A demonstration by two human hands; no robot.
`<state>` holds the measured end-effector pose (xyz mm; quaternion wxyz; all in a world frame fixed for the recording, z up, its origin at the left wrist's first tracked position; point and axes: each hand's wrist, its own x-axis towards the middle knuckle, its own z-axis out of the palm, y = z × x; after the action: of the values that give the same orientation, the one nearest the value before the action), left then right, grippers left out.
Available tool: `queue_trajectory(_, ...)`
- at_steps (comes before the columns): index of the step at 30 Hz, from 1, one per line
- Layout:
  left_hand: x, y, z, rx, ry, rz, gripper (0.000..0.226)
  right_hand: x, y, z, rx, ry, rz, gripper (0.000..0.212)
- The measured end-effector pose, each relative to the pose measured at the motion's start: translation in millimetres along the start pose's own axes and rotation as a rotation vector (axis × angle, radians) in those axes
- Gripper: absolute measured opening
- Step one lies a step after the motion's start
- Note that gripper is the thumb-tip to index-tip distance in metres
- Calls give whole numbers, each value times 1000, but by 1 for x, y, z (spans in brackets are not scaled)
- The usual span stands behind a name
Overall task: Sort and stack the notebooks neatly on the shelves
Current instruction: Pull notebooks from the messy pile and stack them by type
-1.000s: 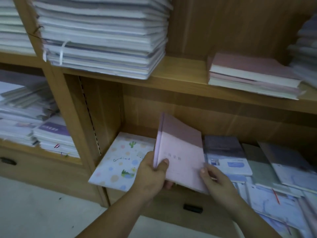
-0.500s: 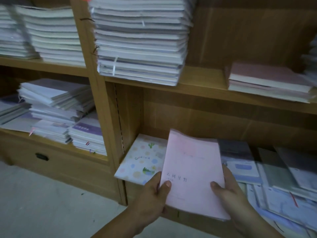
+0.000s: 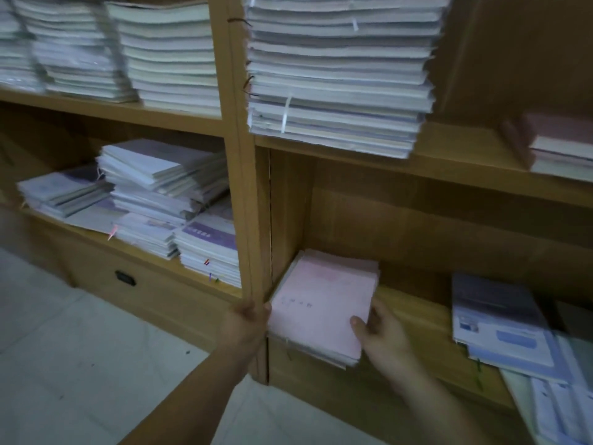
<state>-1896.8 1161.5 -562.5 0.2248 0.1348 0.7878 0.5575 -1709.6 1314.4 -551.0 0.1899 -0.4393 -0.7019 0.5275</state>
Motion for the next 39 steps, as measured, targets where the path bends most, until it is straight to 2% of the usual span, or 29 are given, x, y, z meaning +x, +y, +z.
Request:
queue_trajectory(2, 3, -12, -7, 235, -16, 16, 28, 2, 11, 0, -167, -27, 21, 59)
queue_trajectory(4, -3, -14, -10, 489, -82, 127, 31, 2, 16, -1, -167, -85, 24, 72)
queue_trajectory(7, -3, -22, -6, 577, -210, 229, 73, -2, 19, 6, -180, -217, 24, 97)
queue_trajectory(9, 1, -22, -1, 614, -207, 246, 77, -5, 24, 21, -377, -206, -14, 104)
queue_trajectory(11, 6, -20, 2, 669, -188, 226, 73, -3, 36, 39, -572, -102, -142, 90)
queue_trajectory(14, 1, -11, 6, 827, -169, 237, 57, -2, 35, 41, -538, 12, -239, 71)
queue_trajectory(16, -4, -4, 13, 917, -65, 337, 47, 0, 31, 28, -471, -81, -229, 72)
queue_trajectory(19, -15, 5, 40, 729, -26, 603, 40, -4, 22, -4, -343, -319, -81, 78)
queue_trajectory(21, -35, 18, 61, 597, -140, 670, 26, -10, 23, -31, -283, -329, -41, 49)
queue_trajectory(22, -46, 23, 72, 563, -223, 669, 19, -14, 22, -47, -281, -300, -32, 37)
queue_trajectory(23, -56, 28, 83, 547, -315, 669, 15, -17, 22, -64, -285, -249, -28, 36)
queue_trajectory(25, -72, 37, 110, 548, -504, 647, 15, -26, 28, -99, -328, -143, -23, 46)
queue_trajectory(27, -86, 40, 143, 540, -615, 629, 24, -30, 40, -129, -332, -56, -11, 42)
queue_trajectory(29, -101, 42, 182, 504, -672, 610, 32, -37, 53, -157, -284, 58, 10, 27)
queue_trajectory(31, -108, 43, 226, 422, -671, 541, 34, -44, 65, -185, -226, 215, 7, 22)
queue_trajectory(34, -105, 50, 289, 192, -559, 359, 27, -57, 82, -222, -198, 395, 22, 38)
queue_trajectory(37, -86, 54, 329, 184, -460, 108, 53, -63, 101, -242, -151, 568, 11, 41)
queue_trajectory(39, -79, 56, 344, 248, -435, 121, 46, -62, 105, -247, -100, 546, 39, 40)
